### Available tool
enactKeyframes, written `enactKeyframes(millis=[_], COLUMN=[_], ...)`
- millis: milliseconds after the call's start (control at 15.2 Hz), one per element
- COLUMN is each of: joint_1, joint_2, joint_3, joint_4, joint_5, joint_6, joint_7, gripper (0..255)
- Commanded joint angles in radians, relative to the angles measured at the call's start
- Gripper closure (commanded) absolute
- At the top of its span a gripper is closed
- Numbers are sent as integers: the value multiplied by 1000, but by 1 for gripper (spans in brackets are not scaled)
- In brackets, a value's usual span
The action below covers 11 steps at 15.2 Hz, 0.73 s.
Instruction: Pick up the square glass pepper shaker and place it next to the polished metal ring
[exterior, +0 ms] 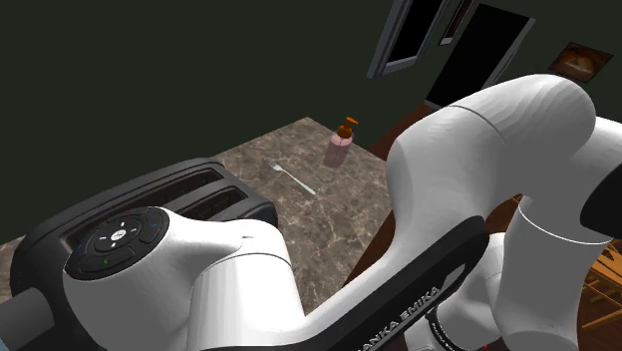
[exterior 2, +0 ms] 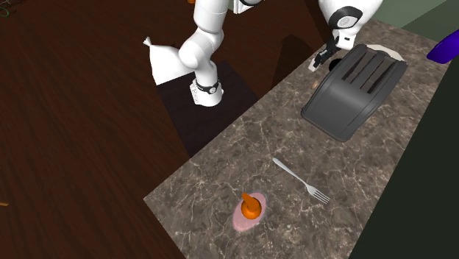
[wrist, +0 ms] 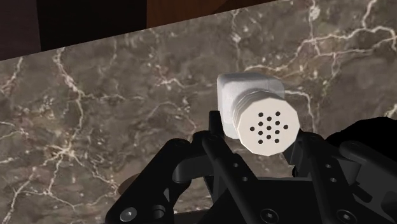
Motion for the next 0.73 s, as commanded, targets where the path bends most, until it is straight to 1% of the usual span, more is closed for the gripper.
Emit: enactKeyframes(millis=[0, 66, 396, 660], joint_1=[0, 0, 0, -13], joint_2=[0, 0, 0, -37], joint_3=[0, 0, 0, 8], joint_4=[0, 0, 0, 86], joint_5=[0, 0, 0, 22], joint_6=[0, 0, 0, -118], joint_7=[0, 0, 0, -15], gripper=[255, 0, 0, 0])
